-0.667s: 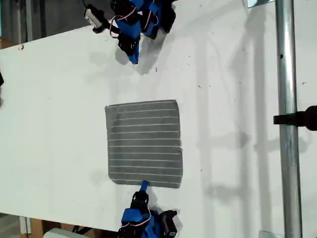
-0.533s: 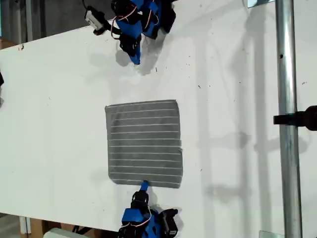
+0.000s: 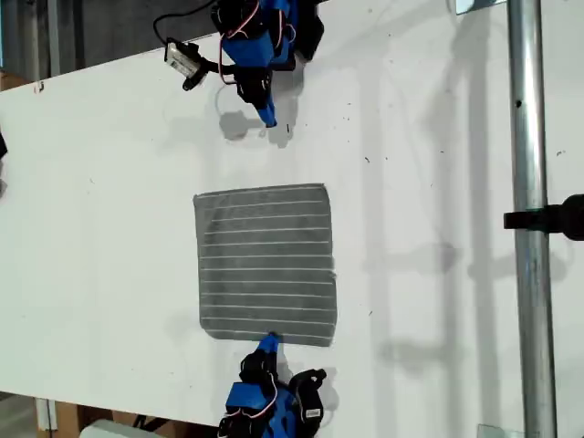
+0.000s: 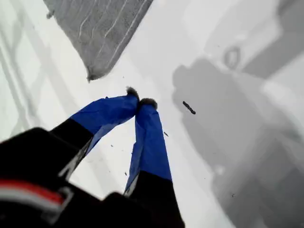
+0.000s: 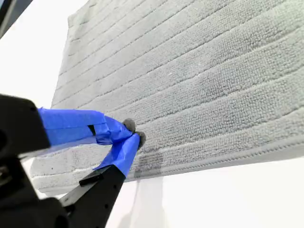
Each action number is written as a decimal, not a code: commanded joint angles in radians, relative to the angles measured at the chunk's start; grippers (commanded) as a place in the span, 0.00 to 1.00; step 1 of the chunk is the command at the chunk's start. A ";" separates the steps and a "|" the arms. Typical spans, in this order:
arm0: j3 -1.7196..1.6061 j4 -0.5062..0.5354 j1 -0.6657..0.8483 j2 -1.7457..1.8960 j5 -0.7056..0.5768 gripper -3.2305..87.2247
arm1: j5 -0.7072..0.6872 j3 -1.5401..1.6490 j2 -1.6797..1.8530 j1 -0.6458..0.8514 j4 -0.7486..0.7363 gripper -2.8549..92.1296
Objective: Grasp corners of a towel and fold twice.
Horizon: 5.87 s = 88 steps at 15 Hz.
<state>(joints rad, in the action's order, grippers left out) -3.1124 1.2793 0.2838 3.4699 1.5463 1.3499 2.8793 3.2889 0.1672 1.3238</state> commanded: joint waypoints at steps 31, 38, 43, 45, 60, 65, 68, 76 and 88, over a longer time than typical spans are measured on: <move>0.003 -0.025 0.003 0.005 0.025 0.00 | -0.609 -1.457 -2.072 -0.212 -0.057 0.15; 0.003 -0.025 0.003 0.005 0.023 0.00 | -0.609 -1.471 -2.134 -0.230 -0.063 0.33; 0.003 -0.025 0.003 0.005 0.023 0.00 | -0.595 -1.523 -2.238 -0.250 -0.061 0.03; 0.003 -0.025 0.003 0.005 0.023 0.00 | -0.595 -1.539 -2.227 -0.252 -0.057 0.03; 1.203 0.359 -0.345 -1.137 -0.252 0.30 | -0.595 -1.528 -2.212 -0.230 -0.066 0.03; 1.124 0.267 -0.393 -1.356 -0.331 0.51 | -0.594 -1.534 -2.203 -0.235 -0.063 0.03; 0.933 0.132 -0.393 -1.387 -0.273 0.52 | -0.592 -1.526 -2.198 -0.239 -0.063 0.03; 0.672 -0.232 -0.545 -1.370 -0.032 0.47 | -0.584 -1.516 -2.194 -0.249 -0.060 0.03; 0.900 0.081 -0.480 -1.278 -0.008 0.35 | -0.575 -1.516 -2.191 -0.253 -0.072 0.03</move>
<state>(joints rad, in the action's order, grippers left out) -2.2596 1.3177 -0.2056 2.0954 1.5463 0.7639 1.3683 1.0492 -0.0813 1.2563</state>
